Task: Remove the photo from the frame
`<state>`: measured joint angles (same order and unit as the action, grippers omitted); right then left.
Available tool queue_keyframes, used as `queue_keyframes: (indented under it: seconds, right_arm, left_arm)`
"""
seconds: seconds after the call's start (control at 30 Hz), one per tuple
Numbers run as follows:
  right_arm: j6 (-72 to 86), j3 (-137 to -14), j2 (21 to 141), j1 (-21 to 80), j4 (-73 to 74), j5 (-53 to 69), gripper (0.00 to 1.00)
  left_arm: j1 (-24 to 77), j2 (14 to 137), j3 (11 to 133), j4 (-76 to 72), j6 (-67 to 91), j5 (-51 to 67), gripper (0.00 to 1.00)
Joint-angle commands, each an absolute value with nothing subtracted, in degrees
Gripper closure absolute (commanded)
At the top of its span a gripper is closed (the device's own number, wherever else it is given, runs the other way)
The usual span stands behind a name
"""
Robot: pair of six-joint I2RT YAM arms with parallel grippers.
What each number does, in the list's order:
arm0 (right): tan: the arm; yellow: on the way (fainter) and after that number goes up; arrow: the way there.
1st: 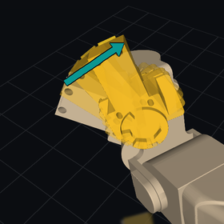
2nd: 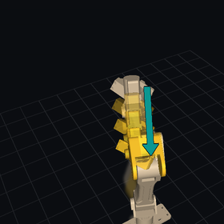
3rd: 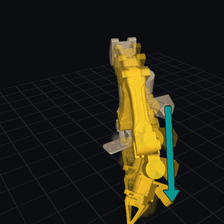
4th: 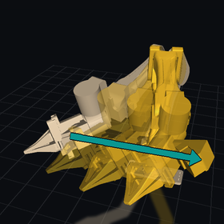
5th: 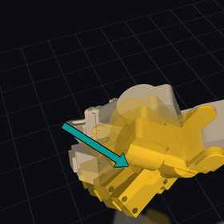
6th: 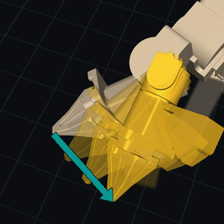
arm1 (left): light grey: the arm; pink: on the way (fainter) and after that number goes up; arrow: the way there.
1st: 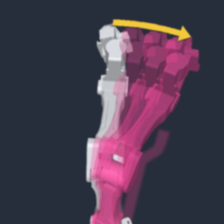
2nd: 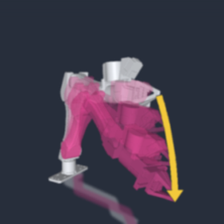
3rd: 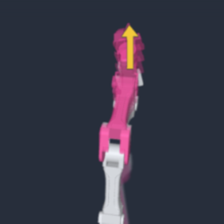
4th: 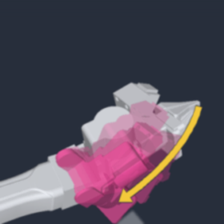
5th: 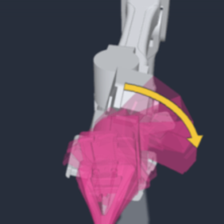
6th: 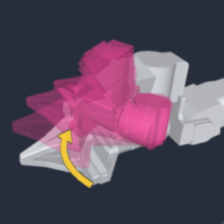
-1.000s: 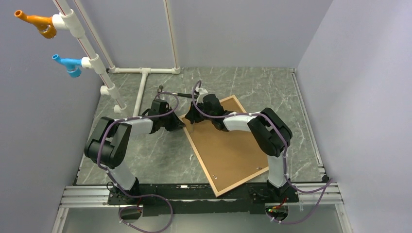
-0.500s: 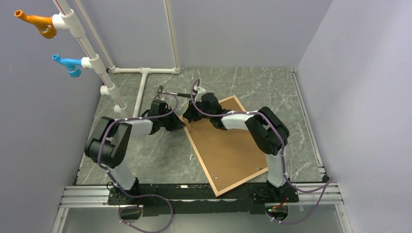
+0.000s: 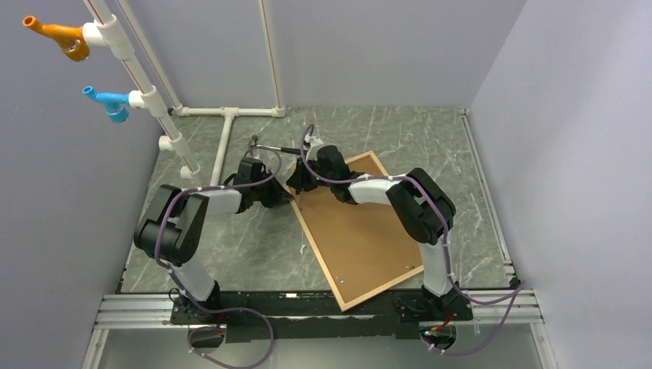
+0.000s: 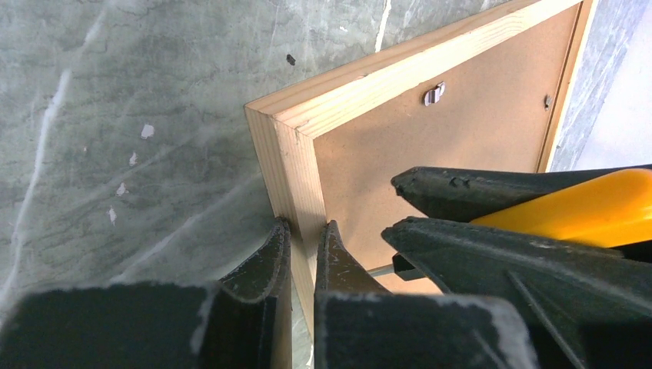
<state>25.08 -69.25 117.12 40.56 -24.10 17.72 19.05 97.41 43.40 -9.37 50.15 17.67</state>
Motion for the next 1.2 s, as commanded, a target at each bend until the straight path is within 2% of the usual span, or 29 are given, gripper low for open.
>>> queue_keyframes:
  seconds: [0.0,0.67,0.9,1.17]
  right_arm:
    - [23.8,-67.6,116.9,40.8,-26.8,19.3,1.00]
    - [16.5,-63.6,112.0,40.8,-18.2,15.8,1.00]
    - [14.8,-62.6,109.1,40.8,-15.3,9.6,1.00]
    - [16.3,-59.8,99.9,40.6,-12.5,8.2,1.00]
  left_arm:
    - [19.3,100.3,41.7,-6.8,48.3,18.3,1.00]
    - [18.7,100.2,41.6,-6.7,48.1,18.4,1.00]
    - [18.6,100.3,41.7,-7.0,48.3,18.9,1.00]
    - [18.6,100.6,41.5,-10.8,49.8,20.8,1.00]
